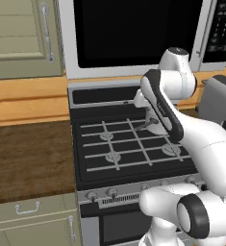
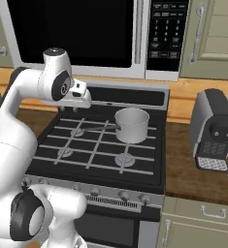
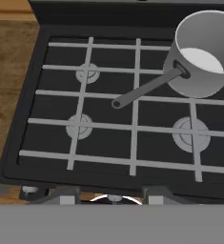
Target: Turn off the rear right burner of the stove.
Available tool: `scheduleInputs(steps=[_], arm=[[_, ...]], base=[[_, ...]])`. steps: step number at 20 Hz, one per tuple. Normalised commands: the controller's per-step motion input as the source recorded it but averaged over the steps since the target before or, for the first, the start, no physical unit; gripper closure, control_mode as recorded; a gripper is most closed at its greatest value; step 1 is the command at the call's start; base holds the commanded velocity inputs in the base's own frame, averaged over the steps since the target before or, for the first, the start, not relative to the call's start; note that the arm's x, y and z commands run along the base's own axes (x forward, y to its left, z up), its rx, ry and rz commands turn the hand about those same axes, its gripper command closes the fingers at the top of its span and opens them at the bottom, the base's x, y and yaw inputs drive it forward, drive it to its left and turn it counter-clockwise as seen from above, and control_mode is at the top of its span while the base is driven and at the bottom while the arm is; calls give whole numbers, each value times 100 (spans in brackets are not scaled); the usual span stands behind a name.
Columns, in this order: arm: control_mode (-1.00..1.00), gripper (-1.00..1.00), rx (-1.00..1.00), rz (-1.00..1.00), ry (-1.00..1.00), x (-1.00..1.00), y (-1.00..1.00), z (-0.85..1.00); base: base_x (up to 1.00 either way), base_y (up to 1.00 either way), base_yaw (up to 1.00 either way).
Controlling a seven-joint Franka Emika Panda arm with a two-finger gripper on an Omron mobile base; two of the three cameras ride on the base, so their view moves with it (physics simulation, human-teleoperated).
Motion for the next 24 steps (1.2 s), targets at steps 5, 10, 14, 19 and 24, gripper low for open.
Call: scheduleInputs(steps=[5, 10, 14, 19, 24], arm=[[-100, -100, 1, -3, 2, -27, -28, -34], [-100, -100, 4, -10, 6, -39, -74, -79], [-100, -100, 2, -6, -4, -52, -95, -93], [-100, -100, 13, -6, -17, -52, -93, -95], [-100, -100, 15, -4, -28, -37, -99, -86]], base=[[0, 0, 0], [0, 0, 0], [0, 0, 0], [0, 0, 0], [0, 0, 0]])
